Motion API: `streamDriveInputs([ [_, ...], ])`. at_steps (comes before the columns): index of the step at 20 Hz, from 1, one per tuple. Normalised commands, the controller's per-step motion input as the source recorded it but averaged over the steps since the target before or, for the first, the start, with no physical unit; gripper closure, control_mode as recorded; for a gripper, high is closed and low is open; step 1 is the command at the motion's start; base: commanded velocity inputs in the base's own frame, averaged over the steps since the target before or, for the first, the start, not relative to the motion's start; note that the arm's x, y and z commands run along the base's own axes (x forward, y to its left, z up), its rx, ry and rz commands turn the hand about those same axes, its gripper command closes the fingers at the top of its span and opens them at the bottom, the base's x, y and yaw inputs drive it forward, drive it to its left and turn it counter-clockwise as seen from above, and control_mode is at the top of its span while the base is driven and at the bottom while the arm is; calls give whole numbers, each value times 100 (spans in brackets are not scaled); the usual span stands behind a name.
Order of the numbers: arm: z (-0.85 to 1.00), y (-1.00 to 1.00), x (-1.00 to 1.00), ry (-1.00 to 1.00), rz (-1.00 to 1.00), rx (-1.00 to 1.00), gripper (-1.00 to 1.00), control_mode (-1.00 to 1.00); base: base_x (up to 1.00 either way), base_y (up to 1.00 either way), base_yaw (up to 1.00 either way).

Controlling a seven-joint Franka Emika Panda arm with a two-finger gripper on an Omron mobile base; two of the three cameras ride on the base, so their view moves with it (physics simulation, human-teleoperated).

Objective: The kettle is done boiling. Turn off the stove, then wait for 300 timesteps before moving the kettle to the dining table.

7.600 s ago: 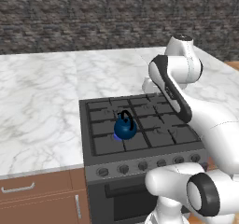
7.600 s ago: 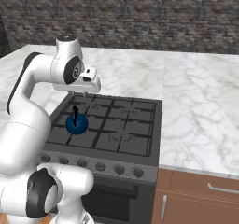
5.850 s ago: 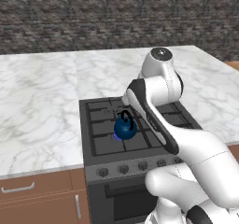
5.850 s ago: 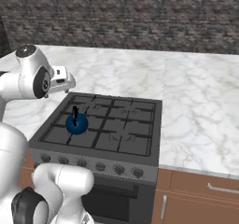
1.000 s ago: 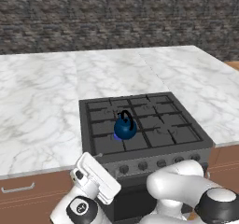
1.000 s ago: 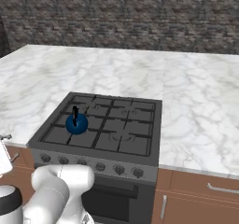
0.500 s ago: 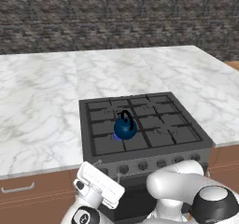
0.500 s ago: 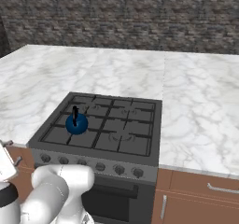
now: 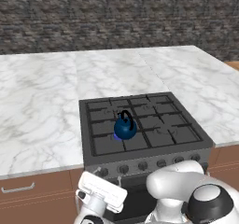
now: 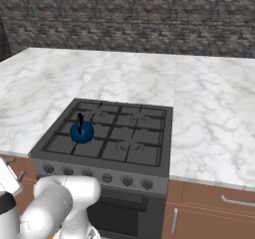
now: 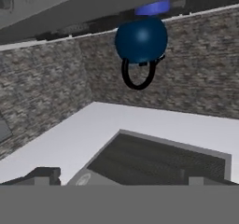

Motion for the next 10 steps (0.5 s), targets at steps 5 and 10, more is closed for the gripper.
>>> streamDriveInputs([
  [5,-7,-1,-2,18,6,-8,-100,-100,0,0,0],
  [10,-6,-13,0,23,9,-1,-100,-100,0,0,0],
])
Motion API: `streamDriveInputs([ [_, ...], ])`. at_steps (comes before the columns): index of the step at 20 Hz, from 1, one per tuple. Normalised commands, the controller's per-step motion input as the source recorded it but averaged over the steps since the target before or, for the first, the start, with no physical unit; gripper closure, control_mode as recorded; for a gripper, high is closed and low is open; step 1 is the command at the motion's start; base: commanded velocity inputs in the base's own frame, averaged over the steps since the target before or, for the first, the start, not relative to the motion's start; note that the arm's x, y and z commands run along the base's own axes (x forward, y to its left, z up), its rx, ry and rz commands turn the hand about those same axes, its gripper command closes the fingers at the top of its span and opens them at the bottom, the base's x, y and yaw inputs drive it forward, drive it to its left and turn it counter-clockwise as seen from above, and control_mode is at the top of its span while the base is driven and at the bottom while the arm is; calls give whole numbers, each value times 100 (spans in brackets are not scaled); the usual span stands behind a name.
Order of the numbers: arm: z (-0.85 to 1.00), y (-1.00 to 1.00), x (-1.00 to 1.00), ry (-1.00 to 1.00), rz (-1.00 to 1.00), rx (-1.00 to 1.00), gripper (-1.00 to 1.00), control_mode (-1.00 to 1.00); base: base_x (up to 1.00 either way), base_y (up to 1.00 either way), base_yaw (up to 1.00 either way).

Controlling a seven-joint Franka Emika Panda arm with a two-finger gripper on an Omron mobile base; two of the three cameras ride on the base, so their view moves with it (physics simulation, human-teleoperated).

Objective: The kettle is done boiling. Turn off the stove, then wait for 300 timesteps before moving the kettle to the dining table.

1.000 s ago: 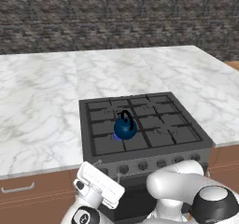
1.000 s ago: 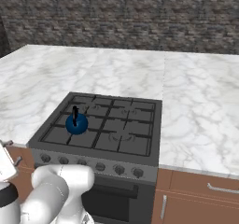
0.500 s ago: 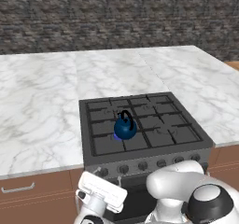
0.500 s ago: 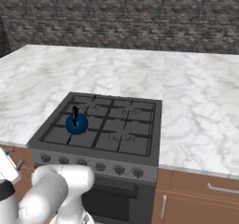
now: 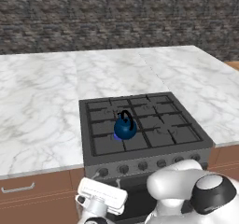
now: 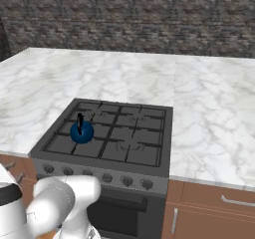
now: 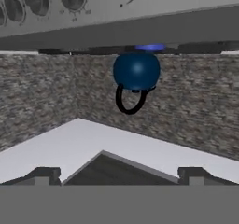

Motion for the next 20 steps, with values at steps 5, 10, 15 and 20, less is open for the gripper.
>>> streamDriveInputs([
  [5,-22,-28,2,23,15,0,-100,-100,0,0,0],
  [10,-33,-31,9,18,17,0,-100,-100,0,0,0],
  [15,-15,-23,30,6,17,1,-100,-100,0,0,0],
  [20,-8,-16,20,2,9,2,-100,-100,0,0,0],
])
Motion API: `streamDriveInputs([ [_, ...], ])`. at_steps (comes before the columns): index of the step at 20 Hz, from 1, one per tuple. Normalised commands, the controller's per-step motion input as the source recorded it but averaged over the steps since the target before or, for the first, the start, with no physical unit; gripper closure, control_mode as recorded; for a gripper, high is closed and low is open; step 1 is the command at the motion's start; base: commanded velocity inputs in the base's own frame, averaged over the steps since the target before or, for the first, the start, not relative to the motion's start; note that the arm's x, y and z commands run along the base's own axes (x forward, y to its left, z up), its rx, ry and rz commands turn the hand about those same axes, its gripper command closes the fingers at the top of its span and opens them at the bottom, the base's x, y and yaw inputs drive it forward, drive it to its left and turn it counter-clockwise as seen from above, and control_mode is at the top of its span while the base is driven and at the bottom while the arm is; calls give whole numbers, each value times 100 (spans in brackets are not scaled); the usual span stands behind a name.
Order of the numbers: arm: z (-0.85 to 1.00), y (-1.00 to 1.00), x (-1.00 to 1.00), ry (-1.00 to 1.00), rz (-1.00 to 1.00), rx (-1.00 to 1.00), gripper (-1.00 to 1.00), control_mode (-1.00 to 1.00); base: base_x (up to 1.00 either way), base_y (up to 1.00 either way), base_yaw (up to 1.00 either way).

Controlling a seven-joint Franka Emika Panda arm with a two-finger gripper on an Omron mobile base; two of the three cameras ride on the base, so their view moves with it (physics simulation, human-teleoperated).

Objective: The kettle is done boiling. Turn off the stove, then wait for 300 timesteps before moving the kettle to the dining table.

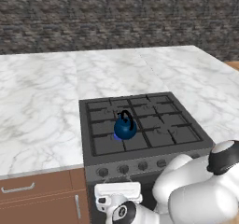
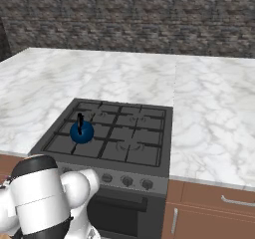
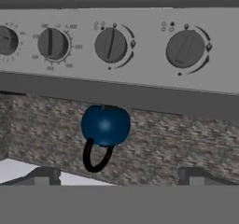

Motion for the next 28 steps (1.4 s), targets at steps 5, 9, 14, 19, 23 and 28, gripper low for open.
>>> streamDriveInputs([
  [5,-31,5,9,3,2,0,-100,-100,0,0,0],
  [9,-31,21,1,0,0,0,-100,-100,0,0,0],
  [14,-2,18,14,6,0,0,-100,-100,0,0,0],
  [19,-7,4,29,1,0,0,-100,-100,0,0,0],
  [23,-15,0,20,1,0,0,-100,-100,0,0,0],
  [28,-29,2,13,1,0,0,-100,-100,0,0,0],
])
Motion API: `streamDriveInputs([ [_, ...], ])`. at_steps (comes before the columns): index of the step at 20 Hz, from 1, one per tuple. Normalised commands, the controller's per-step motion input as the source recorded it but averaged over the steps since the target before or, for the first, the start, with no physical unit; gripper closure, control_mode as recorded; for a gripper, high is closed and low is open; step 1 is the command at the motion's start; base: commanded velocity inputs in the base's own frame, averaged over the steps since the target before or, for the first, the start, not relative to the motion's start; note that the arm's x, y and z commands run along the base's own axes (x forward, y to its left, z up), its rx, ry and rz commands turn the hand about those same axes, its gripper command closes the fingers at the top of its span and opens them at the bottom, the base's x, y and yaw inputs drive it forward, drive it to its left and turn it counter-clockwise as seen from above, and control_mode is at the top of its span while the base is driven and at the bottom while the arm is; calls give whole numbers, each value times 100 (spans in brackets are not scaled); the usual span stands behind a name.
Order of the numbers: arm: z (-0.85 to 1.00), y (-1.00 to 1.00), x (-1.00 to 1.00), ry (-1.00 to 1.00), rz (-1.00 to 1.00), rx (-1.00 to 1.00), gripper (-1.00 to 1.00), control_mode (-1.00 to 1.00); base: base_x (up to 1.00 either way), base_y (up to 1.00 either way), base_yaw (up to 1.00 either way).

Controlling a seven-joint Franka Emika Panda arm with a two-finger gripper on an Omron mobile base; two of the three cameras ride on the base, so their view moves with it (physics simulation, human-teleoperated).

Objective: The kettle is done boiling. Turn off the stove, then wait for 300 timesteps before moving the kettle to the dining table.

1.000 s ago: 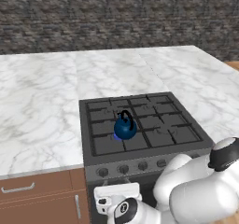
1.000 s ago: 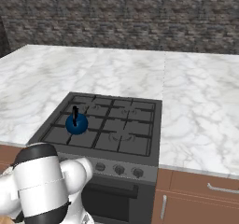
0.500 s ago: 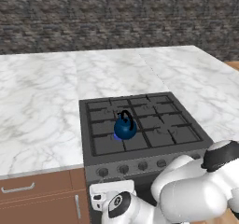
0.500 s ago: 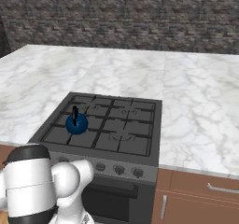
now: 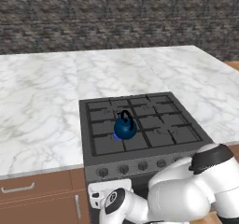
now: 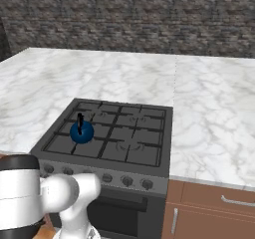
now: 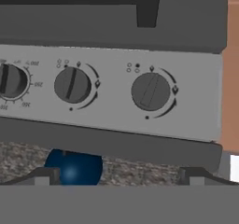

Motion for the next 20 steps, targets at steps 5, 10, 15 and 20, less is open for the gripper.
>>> streamDriveInputs([
  [5,-23,0,17,0,1,0,-100,-100,0,0,0],
  [10,-18,0,12,0,1,0,-100,-100,0,0,0],
  [15,-19,1,9,0,1,0,-100,-100,0,0,0],
  [20,-12,14,17,0,0,0,-100,-100,0,0,0],
])
